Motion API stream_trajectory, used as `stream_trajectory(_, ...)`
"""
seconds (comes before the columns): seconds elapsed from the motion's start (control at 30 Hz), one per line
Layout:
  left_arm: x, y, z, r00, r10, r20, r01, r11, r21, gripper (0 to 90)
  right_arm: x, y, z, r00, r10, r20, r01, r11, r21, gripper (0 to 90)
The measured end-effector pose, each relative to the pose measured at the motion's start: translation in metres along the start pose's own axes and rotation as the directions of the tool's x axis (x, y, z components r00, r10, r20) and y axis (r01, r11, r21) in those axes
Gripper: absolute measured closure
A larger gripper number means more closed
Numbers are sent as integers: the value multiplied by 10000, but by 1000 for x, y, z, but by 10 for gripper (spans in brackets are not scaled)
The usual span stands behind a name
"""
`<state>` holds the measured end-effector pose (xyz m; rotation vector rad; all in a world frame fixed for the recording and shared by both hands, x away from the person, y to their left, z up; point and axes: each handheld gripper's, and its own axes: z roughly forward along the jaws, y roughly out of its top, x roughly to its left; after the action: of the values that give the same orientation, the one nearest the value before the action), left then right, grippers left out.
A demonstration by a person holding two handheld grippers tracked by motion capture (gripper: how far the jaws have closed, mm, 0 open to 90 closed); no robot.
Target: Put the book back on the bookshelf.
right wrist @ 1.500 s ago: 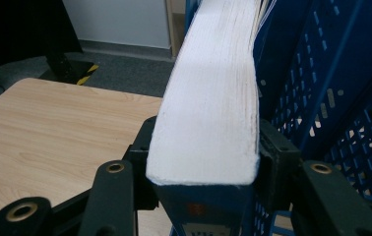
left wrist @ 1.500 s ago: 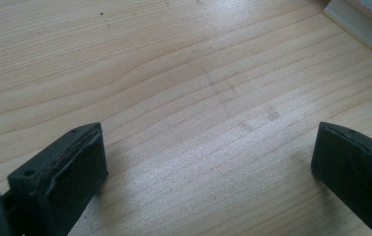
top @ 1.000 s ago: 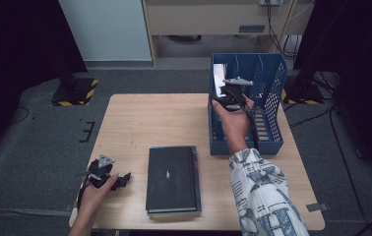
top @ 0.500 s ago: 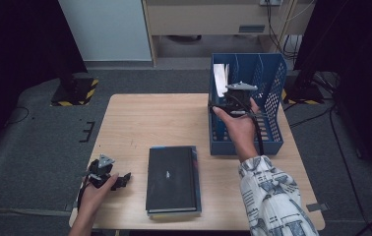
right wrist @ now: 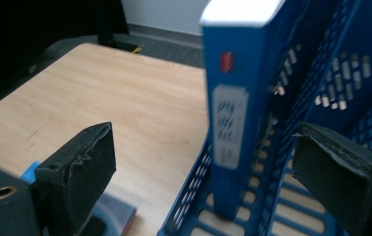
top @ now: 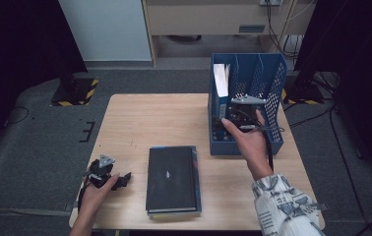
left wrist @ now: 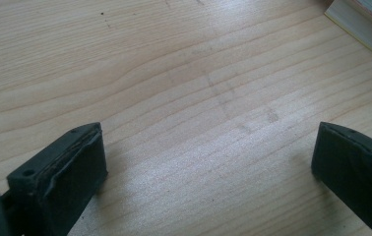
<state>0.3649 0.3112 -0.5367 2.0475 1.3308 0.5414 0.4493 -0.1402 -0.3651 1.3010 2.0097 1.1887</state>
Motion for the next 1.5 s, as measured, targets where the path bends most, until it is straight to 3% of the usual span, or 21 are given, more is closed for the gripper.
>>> stream_trajectory(0.13,0,0,0,10000,-17,-25,17,10000,-8,0,9,-15,-7,9991,-157,-386,153,9998,-86,118)
stream_trajectory(0.17,-1,1,1,10000,11,-24,-11,10000,9,0,15,-23,-9,9978,-451,-482,451,9990,-23,139)
stream_trajectory(0.27,-1,2,1,10000,23,-15,-23,10000,6,0,22,-31,-10,9960,-616,-653,621,9981,60,152)
stream_trajectory(0.37,-1,2,2,10000,2,-20,-2,10000,0,0,36,-49,-9,9864,-1012,-1294,1067,9936,366,179)
stream_trajectory(0.47,-2,2,2,10000,-9,-34,9,10000,-2,0,42,-55,-8,9826,-1091,-1502,1167,9923,422,177)
stream_trajectory(0.63,-2,2,2,10000,-20,-45,20,10000,-6,0,60,-74,-2,9636,-1261,-2357,1461,9869,690,160)
stream_trajectory(0.67,-2,2,2,10000,-16,-46,16,10000,-6,0,60,-74,-2,9636,-1261,-2357,1461,9869,690,160)
stream_trajectory(0.7,-2,2,2,10000,-15,-44,15,10000,-5,0,66,-80,1,9554,-1289,-2657,1548,9848,786,152)
stream_trajectory(0.73,-2,2,2,10000,-14,-48,14,10000,-8,0,66,-80,1,9554,-1289,-2657,1548,9848,786,152)
stream_trajectory(0.83,-2,2,2,10000,-19,-53,19,10000,5,0,76,-96,11,9387,-1416,-3142,1782,9798,910,149)
stream_trajectory(1.0,-3,2,2,10000,-17,-62,17,10000,-8,0,80,-113,23,9323,-1287,-3379,1708,9805,977,154)
stream_trajectory(1.07,-3,2,2,9999,-80,-82,80,10000,-25,0,82,-120,28,9342,-1127,-3384,1563,9822,1044,164)
stream_trajectory(1.13,-5,1,1,9999,-113,-102,112,9999,-32,0,85,-127,31,9263,-1176,-3581,1673,9796,1110,161)
stream_trajectory(1.27,-6,2,-2,9990,-420,119,422,9989,-220,39,87,-128,26,9223,-1064,-3715,1589,9807,1138,162)
stream_trajectory(1.5,-18,8,-15,9985,-345,424,378,9960,-806,52,88,-130,24,9204,-935,-3797,1495,9814,1207,155)
